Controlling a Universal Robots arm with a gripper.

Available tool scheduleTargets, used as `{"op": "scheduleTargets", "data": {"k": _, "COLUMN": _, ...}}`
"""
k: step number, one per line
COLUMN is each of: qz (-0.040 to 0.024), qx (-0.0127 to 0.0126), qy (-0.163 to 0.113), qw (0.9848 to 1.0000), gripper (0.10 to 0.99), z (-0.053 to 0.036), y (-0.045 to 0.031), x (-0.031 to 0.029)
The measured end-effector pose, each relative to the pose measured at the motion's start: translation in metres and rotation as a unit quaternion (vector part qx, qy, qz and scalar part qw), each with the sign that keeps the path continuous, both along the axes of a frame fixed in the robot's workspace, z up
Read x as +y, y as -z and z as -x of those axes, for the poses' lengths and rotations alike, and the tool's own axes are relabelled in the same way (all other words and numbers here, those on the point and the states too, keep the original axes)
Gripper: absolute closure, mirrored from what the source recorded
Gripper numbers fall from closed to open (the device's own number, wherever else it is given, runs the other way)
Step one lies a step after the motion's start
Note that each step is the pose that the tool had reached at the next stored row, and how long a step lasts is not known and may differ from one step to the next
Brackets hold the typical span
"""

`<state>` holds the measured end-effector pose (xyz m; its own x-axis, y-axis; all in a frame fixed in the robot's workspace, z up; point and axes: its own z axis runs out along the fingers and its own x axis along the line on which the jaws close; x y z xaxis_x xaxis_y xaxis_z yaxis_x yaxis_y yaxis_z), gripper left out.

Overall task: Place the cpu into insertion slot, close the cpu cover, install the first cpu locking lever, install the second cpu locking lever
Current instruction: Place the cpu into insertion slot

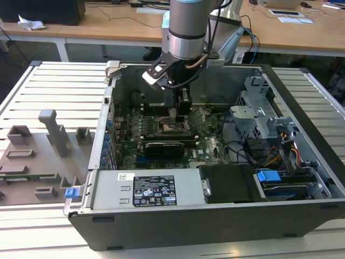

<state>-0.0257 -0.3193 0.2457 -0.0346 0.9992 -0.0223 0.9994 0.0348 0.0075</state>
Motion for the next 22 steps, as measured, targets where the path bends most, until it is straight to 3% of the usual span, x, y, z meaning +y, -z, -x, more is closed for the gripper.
{"op": "scheduleTargets", "data": {"k": 6, "qz": -0.0001, "qx": 0.0, "qy": 0.0, "qw": 1.0, "gripper": 0.545, "z": 0.0001, "y": 0.008, "x": 0.0007}}
{"op": "scheduleTargets", "data": {"k": 14, "qz": 0.0, "qx": 0.0, "qy": 0.0, "qw": 1.0, "gripper": 0.545, "z": 0.008, "y": 0.0178, "x": 0.0007}}
{"op": "scheduleTargets", "data": {"k": 17, "qz": -0.0001, "qx": 0.0, "qy": 0.0, "qw": 1.0, "gripper": 0.545, "z": 0.0084, "y": 0.0261, "x": 0.0007}}
{"op": "scheduleTargets", "data": {"k": 22, "qz": -0.0001, "qx": 0.0, "qy": 0.01, "qw": 0.9999, "gripper": 0.545, "z": 0.0093, "y": 0.0321, "x": 0.003}}
